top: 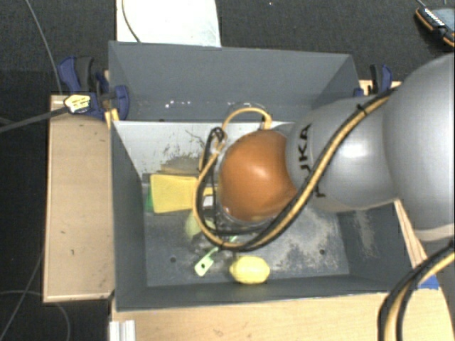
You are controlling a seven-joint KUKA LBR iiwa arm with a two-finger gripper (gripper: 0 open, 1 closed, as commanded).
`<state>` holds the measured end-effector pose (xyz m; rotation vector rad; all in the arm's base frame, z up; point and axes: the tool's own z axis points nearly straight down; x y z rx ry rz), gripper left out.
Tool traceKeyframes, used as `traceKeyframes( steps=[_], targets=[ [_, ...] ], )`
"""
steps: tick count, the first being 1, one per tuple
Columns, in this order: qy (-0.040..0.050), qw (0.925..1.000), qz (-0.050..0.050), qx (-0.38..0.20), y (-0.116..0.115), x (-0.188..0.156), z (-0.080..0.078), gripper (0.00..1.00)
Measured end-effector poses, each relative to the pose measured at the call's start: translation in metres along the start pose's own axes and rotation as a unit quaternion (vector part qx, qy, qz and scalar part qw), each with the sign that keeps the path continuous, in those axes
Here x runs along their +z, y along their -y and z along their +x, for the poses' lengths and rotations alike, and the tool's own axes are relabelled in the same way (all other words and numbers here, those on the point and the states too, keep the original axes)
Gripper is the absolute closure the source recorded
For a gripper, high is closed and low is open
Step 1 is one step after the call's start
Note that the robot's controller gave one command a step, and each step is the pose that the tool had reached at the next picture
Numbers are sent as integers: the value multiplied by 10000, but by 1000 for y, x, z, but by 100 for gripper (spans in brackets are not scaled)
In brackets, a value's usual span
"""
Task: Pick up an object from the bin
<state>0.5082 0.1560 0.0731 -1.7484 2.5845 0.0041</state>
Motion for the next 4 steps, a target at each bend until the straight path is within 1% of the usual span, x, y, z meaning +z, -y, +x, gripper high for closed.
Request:
traceKeyframes(
  steps=[1, 2, 3, 4],
  targets=[
    [14, 10000, 5, -61, 4, 1, 13, 100],
    [26, 10000, 7, -21, -5, -16, 1, 100],
    [12, 10000, -12, -70, 0, 0, 22, 100],
    [-10, 10000, -50, -68, -4, -19, 20, 100]
  ],
)
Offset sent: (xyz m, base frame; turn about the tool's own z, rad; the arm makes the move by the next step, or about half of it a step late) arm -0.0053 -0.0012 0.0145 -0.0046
